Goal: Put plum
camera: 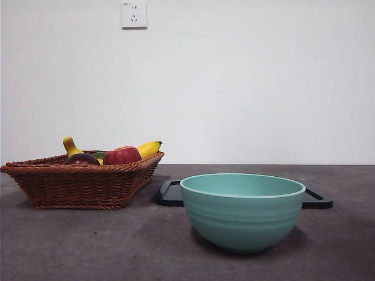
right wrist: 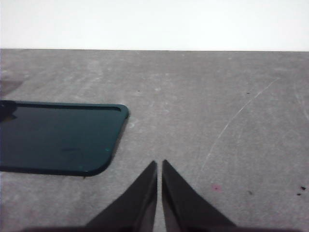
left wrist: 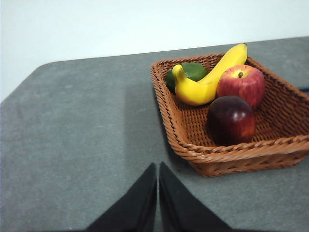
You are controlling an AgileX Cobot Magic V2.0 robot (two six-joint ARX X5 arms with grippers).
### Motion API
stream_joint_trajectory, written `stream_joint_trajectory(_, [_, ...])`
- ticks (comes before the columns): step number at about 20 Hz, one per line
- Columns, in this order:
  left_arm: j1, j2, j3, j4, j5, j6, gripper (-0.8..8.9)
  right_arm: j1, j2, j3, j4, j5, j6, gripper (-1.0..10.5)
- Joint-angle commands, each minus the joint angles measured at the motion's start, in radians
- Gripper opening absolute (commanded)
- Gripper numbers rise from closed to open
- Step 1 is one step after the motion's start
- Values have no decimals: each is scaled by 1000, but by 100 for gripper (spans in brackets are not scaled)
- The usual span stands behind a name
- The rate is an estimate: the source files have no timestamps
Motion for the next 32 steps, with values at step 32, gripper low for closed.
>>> stream_joint_trajectory(32, [0, 149, 424, -310, 117, -398, 9, -1, 120, 474, -385, -78, 196, 6])
